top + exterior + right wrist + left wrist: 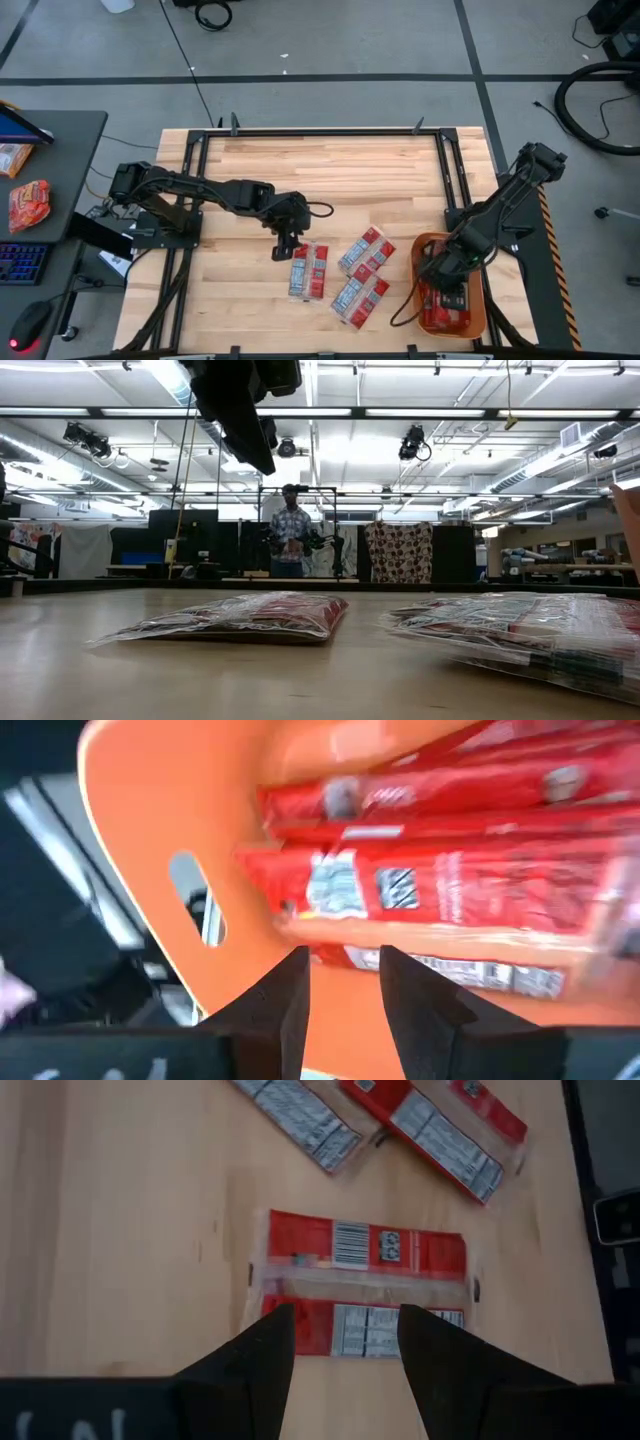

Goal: Sort popcorn bags into baskets
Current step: Put the left red popcorn bag into the orange bin

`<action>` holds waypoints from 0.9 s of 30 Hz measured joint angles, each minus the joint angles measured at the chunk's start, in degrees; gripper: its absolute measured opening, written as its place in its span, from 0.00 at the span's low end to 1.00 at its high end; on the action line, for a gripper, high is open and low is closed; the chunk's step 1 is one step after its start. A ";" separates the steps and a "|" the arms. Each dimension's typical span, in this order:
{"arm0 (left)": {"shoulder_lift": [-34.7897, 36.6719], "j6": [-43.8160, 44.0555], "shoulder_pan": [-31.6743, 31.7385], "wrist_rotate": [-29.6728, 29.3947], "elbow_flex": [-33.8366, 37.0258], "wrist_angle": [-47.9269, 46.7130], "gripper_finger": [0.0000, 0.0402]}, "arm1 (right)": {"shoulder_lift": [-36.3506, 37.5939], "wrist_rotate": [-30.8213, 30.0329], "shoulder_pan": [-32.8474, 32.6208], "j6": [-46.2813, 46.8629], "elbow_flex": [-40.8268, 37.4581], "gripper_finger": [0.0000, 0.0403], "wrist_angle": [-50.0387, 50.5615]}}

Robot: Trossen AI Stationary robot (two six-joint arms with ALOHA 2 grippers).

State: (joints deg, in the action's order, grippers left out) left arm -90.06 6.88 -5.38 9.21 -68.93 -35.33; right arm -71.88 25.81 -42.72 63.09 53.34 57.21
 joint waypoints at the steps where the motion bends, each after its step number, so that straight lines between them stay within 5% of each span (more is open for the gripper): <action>1: 0.00 -0.60 -0.45 -0.01 0.00 0.01 0.46 | 1.12 -1.37 0.00 1.28 0.00 0.32 0.36; 10: -3.64 -0.99 -2.94 1.21 -0.07 3.81 0.46 | 8.39 -18.35 1.66 7.18 0.00 0.29 -5.99; 17: -9.33 11.40 -3.23 1.54 -0.04 6.38 0.43 | 7.36 -17.28 5.79 0.09 0.00 0.25 -9.06; 27: -11.37 25.74 -5.71 0.41 -0.02 3.67 0.43 | 5.24 -22.45 13.14 -27.71 4.44 0.23 -11.97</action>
State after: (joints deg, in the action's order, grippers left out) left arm -101.43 32.62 -11.08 9.62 -68.95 -31.66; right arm -66.63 3.36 -29.58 35.38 57.78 45.23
